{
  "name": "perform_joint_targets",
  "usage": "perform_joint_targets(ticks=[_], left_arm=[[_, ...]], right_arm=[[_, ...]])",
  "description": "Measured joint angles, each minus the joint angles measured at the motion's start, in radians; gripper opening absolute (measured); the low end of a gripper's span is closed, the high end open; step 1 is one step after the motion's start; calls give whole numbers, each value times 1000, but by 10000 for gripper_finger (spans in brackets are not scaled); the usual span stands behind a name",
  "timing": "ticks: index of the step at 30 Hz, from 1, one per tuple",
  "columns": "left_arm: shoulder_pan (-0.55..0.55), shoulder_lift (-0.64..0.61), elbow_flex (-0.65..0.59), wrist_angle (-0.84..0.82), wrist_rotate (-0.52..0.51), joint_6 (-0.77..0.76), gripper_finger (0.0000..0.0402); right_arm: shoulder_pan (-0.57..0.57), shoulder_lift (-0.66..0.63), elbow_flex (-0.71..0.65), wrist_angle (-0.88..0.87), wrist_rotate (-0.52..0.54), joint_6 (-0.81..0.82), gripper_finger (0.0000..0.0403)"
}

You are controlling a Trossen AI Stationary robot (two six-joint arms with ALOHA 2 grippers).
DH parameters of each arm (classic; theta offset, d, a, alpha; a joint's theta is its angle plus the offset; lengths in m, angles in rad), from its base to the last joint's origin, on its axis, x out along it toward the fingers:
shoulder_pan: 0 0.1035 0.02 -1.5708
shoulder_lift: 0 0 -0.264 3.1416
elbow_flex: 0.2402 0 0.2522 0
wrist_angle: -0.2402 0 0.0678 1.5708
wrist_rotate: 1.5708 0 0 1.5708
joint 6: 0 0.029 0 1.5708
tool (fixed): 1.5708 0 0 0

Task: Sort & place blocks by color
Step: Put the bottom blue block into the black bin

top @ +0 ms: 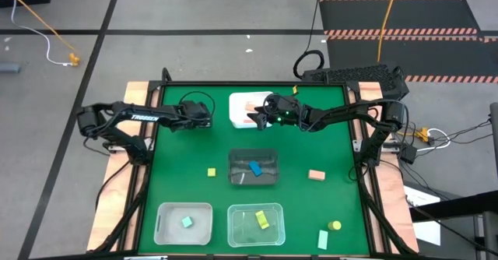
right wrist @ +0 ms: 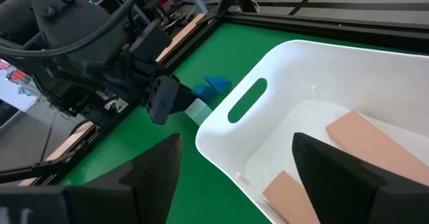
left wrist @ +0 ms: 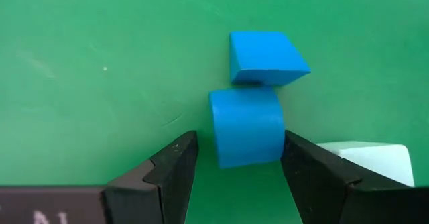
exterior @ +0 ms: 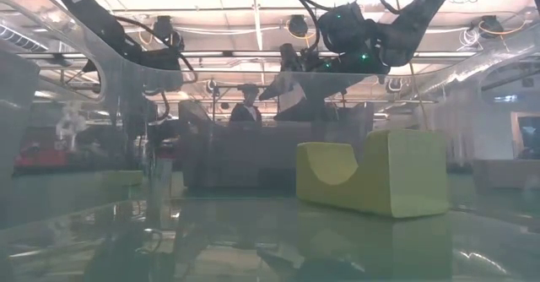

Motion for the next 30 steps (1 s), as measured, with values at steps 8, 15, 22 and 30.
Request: perform_joint_targets(ticks=[8, 15, 22, 30], left_arm=[[3, 2, -2, 11, -58, -2, 207], [3, 2, -2, 12, -62, 37, 131], [-16, -12, -1, 10, 1, 37, 131], [-106, -134, -3, -69, 23, -4, 131]], right_arm=[[0, 0, 0, 0, 0, 0, 272], [0, 0, 0, -5, 0, 0, 272], [0, 0, 0, -6, -29, 40, 272], [32, 0, 0, 38, -208, 13, 272]])
